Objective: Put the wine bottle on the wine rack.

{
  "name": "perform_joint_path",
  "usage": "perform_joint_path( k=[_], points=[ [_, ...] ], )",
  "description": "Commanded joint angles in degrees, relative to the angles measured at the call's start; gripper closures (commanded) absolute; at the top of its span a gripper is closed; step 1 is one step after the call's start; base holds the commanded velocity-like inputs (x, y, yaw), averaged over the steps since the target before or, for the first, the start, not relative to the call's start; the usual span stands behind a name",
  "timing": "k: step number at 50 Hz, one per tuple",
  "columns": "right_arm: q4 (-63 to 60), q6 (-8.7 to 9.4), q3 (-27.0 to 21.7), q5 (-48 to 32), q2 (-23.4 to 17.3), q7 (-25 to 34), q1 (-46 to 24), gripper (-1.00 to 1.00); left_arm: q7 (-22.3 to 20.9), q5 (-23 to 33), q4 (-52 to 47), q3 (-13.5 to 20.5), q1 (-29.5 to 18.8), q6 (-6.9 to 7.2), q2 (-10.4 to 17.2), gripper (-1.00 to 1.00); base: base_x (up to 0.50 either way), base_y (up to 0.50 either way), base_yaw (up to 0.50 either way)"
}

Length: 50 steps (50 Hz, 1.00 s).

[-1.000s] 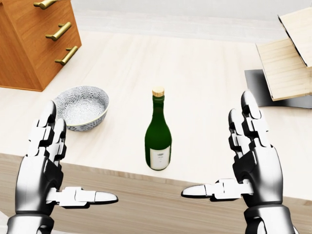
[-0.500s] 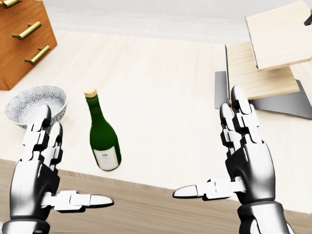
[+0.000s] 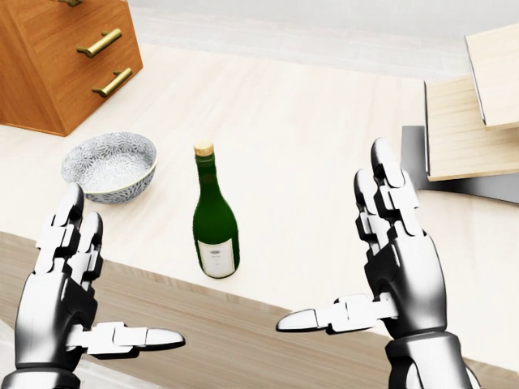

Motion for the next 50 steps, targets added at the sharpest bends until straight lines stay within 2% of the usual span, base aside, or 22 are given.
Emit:
perform_joint_path(
  k=[1,12,23,32,44,50],
  points=[
    [0.47,0.00,0.58,-1.05,0.39,-0.19,-0.25,-1.00,-0.09,0.28,0.02,0.03,-0.07,0.00,0.55,-1.00,-0.16,0.47,0.00],
    [0.70,0.00,-0.59,1.24,1.00,0.01,-0.13,-1.00,-0.18,0.55,-0.84,-0.24,0.27,0.00,0.50,-1.00,-0.05,0.47,0.00],
    [1.55,0.00,-0.25,1.76,0.70,0.19,0.02,-1.00,-0.11,0.83,-0.10,-0.42,0.34,0.00,0.44,-1.00,0.28,-0.20,0.00],
    [1.70,0.00,0.44,1.42,0.59,0.42,0.46,-1.00,-0.17,0.85,-0.36,-0.44,0.57,0.00,0.48,-1.00,0.02,0.00,0.00],
    [2.16,0.00,0.93,0.59,0.80,0.12,0.27,-1.00,-0.44,0.76,0.98,-0.24,0.54,0.00,0.51,-1.00,0.45,-0.13,0.00],
    [1.79,0.00,1.40,0.38,0.87,0.04,0.42,-1.00,-0.49,0.63,0.63,-0.12,0.64,0.00,0.53,-1.00,0.03,0.01,0.00]
  ],
)
